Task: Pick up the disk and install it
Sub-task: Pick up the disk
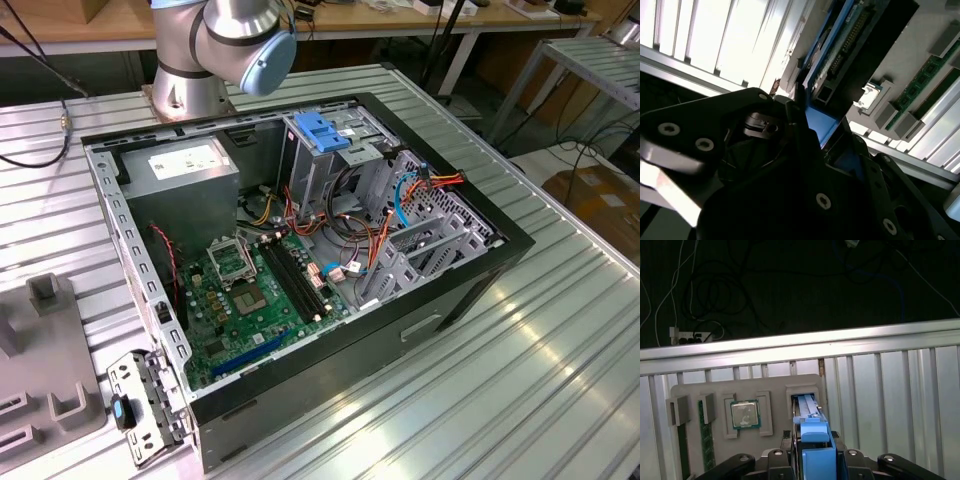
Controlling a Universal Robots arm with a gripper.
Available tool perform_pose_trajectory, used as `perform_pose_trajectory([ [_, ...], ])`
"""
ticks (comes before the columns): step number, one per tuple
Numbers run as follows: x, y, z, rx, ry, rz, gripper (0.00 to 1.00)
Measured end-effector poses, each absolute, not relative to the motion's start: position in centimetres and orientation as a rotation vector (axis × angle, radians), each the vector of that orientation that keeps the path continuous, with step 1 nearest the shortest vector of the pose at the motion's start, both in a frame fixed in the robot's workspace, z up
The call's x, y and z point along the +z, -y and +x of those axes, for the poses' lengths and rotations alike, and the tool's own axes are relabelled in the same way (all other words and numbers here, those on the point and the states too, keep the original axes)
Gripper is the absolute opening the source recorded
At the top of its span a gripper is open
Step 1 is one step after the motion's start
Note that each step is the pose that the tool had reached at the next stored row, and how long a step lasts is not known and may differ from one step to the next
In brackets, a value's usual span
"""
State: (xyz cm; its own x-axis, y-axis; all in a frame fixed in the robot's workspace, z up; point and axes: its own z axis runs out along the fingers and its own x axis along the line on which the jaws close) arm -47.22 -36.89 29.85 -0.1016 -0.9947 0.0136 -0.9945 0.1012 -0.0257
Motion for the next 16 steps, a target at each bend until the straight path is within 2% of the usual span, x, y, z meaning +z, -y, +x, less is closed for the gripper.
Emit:
perform_pose_trajectory([
  [2,29.84,36.89,-47.22,-0.045,-2.326,-2.101,0.38],
  [16,29.83,36.89,-47.22,-0.047,-2.324,-2.105,0.37],
])
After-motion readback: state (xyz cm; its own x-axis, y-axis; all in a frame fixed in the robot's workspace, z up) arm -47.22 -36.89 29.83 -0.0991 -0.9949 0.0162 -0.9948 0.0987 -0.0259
